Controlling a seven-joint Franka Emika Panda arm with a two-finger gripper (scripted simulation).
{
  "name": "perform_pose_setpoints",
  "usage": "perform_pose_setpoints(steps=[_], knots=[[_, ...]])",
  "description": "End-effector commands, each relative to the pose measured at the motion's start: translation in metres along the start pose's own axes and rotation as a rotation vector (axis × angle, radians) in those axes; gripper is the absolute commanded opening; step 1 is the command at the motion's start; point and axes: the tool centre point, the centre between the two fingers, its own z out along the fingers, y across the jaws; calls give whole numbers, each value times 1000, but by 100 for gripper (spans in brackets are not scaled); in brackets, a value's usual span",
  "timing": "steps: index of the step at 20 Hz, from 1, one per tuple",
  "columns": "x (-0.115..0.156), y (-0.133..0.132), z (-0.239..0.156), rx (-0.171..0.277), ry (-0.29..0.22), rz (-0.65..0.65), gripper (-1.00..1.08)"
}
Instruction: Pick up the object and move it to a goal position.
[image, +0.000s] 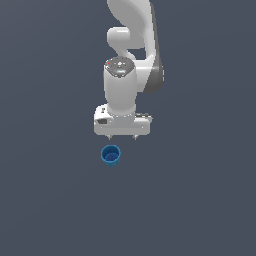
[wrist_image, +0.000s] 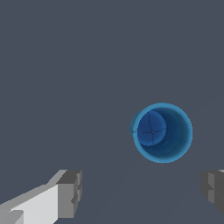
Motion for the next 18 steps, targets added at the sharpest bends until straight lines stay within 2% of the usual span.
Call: perform_pose_setpoints(steps=[1,11,18], knots=[[0,0,0,0,0,0,28],[4,-11,-7,14,13,-16,28],[2,-4,-1,38,5,80,28]])
